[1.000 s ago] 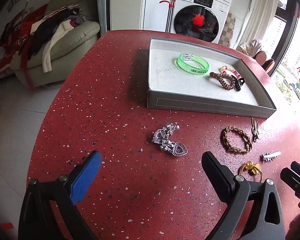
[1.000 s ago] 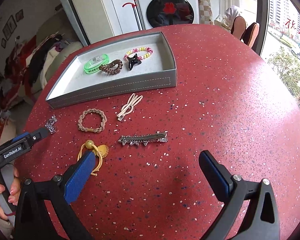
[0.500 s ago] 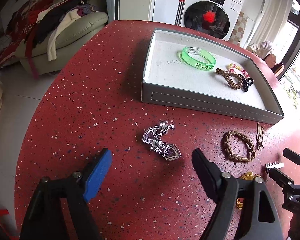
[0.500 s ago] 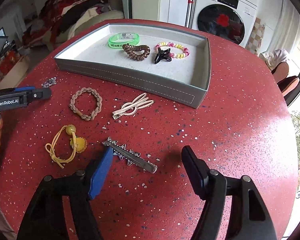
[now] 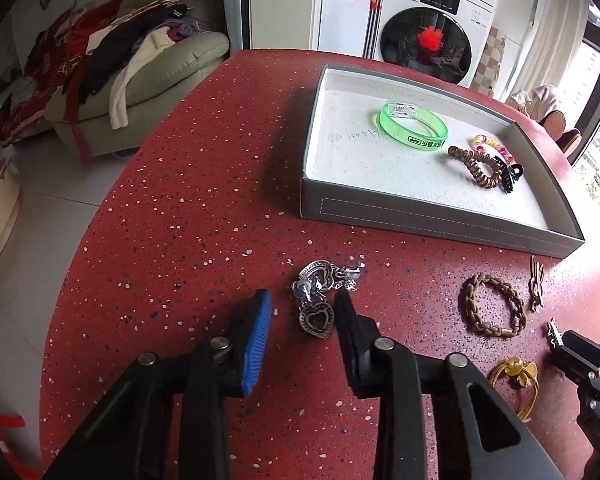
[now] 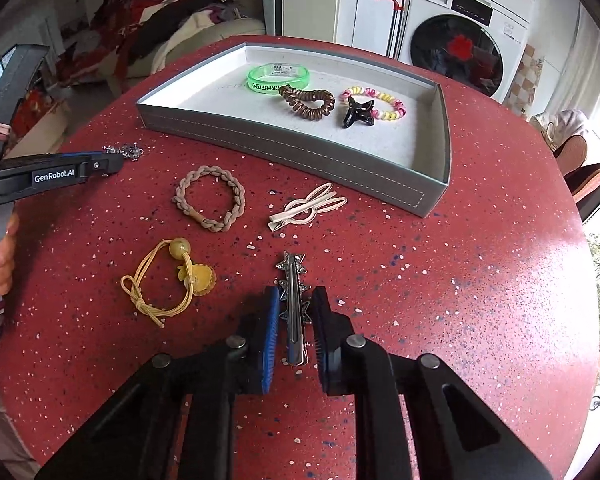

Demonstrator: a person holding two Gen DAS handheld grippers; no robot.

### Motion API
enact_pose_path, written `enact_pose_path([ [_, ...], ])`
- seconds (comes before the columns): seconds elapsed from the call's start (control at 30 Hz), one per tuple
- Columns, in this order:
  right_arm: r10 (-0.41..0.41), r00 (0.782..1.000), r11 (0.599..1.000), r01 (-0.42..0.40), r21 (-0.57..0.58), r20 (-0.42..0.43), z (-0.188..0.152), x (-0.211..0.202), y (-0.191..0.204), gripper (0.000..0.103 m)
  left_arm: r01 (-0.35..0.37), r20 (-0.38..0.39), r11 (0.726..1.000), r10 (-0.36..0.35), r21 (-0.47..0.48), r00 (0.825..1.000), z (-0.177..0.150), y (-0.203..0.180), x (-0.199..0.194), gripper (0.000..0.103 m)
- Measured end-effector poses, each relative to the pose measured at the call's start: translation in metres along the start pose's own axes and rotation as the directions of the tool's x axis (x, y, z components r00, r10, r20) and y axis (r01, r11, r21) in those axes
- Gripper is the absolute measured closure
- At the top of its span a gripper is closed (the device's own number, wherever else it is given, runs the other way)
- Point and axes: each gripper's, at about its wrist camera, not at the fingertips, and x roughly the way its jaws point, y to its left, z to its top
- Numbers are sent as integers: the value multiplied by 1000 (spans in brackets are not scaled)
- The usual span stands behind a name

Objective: Organize jewelry
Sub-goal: 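Grasp the silver heart brooch with the left gripper while the right gripper grasps the silver spiked hair clip, then carry the brooch into the tray with the left gripper while the right gripper lowers the spiked clip there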

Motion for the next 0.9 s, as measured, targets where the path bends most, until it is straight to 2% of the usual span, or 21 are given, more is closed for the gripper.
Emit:
enact_pose_path([
  [0.07,-9,1000,999,9,32,-2,-2,-2,0,85,17,5,1000,-17,4,1000,-1,5,-2,68],
  [0.13,-10,1000,997,10,72,2,-4,-5,-3,86,49,3,999,-49,10,999,-2,10,-4,68],
  [0.17,-9,1000,995,8,96,9,-5,-8,-5,90,65,8,998,-65,16,998,-3,13,-6,71],
  [0.23,3,1000,990,-6,139,21,-7,-13,-8,90,90,26,995,-91,40,996,-5,15,-12,76],
  [0.3,11,1000,986,-16,164,29,-9,-16,-10,90,126,30,990,-128,59,991,-7,17,-18,76],
  [0.47,21,999,977,-30,209,42,-13,-24,-12,90,164,47,982,-169,96,985,-10,16,-29,76],
  [0.9,62,992,953,-91,288,109,-2,-46,-17,90,225,95,964,-240,141,966,-1,11,-61,76],
])
